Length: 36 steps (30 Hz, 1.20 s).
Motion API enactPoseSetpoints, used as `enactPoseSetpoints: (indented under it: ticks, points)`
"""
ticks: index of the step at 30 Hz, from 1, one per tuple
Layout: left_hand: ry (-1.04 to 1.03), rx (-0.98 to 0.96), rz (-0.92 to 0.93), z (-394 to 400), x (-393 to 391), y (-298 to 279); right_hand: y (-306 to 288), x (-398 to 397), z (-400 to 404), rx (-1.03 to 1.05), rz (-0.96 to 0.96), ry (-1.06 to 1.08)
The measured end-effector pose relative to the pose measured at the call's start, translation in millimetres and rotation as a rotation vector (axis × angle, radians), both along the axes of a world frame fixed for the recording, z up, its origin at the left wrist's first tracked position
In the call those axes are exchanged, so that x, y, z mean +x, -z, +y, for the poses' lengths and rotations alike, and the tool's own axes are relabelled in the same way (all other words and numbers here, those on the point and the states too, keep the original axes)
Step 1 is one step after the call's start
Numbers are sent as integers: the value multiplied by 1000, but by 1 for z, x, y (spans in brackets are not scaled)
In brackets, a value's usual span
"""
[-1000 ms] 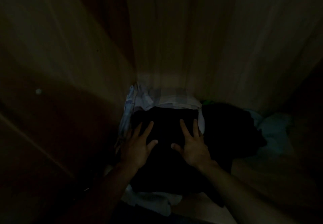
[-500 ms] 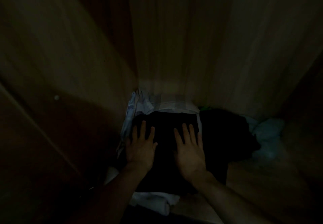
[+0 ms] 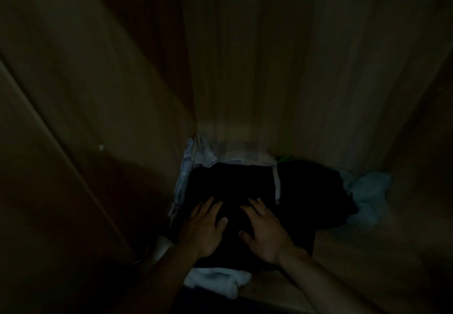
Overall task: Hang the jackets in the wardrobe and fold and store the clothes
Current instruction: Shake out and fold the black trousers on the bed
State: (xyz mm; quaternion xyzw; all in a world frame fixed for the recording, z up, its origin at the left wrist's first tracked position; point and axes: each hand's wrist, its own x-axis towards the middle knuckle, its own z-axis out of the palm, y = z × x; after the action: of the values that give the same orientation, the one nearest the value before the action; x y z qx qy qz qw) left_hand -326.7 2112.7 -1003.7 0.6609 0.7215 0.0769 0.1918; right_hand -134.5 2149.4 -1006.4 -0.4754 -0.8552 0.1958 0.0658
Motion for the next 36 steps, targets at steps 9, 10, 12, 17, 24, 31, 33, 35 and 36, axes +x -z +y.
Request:
enactPoseSetpoints:
  ticks: [9, 10, 12, 17, 24, 31, 33, 35, 36]
  points:
    - [-36, -65, 56, -57, 25, -152, -159, 24, -63, 18, -138, 103]
    - [-59, -66, 6, -65, 28, -178, -185, 25, -70, 5, -151, 93]
    - [-103, -71, -69, -80, 32, -229, -239, 26, -85, -33, -173, 74]
    - [-173, -112, -140, -122, 32, -353, -364, 35, -127, -148, -161, 49]
    - [-276, -83, -206, -193, 41, -507, -517, 56, -203, -145, -131, 95]
    - [-179, -76, -200, -264, 52, -612, -623, 62, -280, -98, -142, 133]
    - [-131, -61, -216, -280, 51, -630, -643, 65, -305, -88, -159, 183]
    - [-65, -51, -215, -294, 54, -650, -662, 69, -330, -87, -143, 250]
    - [-30, -39, -207, -300, 57, -657, -670, 71, -342, -77, -133, 282]
